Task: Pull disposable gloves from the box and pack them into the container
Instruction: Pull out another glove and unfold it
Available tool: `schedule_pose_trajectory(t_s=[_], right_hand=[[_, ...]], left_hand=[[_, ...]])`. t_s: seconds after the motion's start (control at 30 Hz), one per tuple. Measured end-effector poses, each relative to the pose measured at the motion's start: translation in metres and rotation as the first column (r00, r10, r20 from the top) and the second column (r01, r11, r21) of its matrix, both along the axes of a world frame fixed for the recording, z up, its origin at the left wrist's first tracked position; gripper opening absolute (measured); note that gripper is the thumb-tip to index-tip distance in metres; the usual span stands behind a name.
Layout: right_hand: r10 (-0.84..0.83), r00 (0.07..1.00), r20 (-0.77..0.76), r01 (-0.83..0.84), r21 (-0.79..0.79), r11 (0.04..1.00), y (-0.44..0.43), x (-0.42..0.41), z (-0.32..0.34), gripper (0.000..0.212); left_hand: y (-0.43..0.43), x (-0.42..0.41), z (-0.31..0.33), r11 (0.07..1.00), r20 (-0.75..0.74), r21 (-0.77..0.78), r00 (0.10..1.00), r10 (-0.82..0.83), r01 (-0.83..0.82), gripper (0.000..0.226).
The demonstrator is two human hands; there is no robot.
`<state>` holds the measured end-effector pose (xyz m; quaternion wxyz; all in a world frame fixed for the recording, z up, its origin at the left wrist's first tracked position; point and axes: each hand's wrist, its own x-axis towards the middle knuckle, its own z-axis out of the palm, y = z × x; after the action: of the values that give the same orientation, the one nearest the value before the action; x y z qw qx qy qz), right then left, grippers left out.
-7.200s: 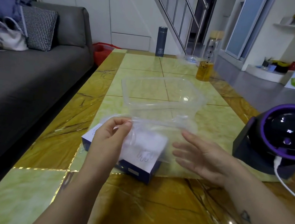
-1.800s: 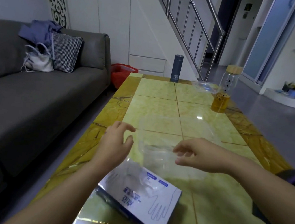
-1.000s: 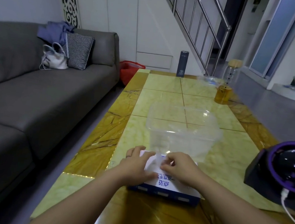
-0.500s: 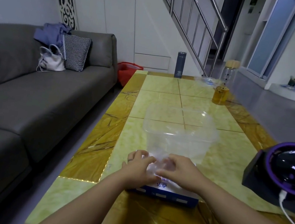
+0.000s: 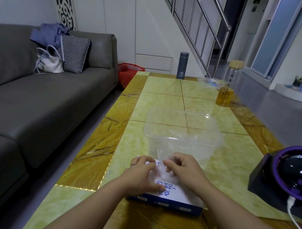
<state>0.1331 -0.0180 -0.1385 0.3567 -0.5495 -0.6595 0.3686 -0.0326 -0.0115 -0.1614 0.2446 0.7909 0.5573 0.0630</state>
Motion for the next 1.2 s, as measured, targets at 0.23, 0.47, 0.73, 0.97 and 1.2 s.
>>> schedule_pose_trajectory(t_s=[0.23, 0.47, 0.73, 0.97, 1.2], right_hand=[[0.051, 0.998, 0.035, -0.053, 0.084, 0.995, -0.008, -0.009, 0.014, 0.017], [-0.029, 0.994, 0.107, 0.002, 0.24, 0.971, -0.003, 0.012, 0.062, 0.021], [0.054, 0.998, 0.029, -0.058, 0.154, 0.986, -0.002, 0.031, 0.122, 0.005], [0.182, 0.983, 0.021, -0.178, -0.117, 0.977, -0.011, 0.037, 0.124, 0.025], [0.01, 0.988, -0.152, -0.04, -0.198, 0.979, -0.008, 0.029, 0.127, 0.035]], left_hand=[[-0.002, -0.001, 0.002, 1.0, -0.032, 0.013, 0.999, -0.005, 0.005, 0.079], [-0.001, -0.001, -0.001, 1.0, -0.048, 0.013, 0.999, 0.01, -0.01, 0.073], [-0.005, -0.006, 0.016, 0.999, 0.169, -0.051, 0.985, 0.021, -0.013, 0.078], [-0.021, -0.015, 0.09, 0.966, 0.748, -0.169, 0.664, -0.002, 0.193, 0.052], [-0.023, 0.002, 0.106, 0.96, 0.878, -0.248, 0.388, 0.28, -0.133, 0.021]])
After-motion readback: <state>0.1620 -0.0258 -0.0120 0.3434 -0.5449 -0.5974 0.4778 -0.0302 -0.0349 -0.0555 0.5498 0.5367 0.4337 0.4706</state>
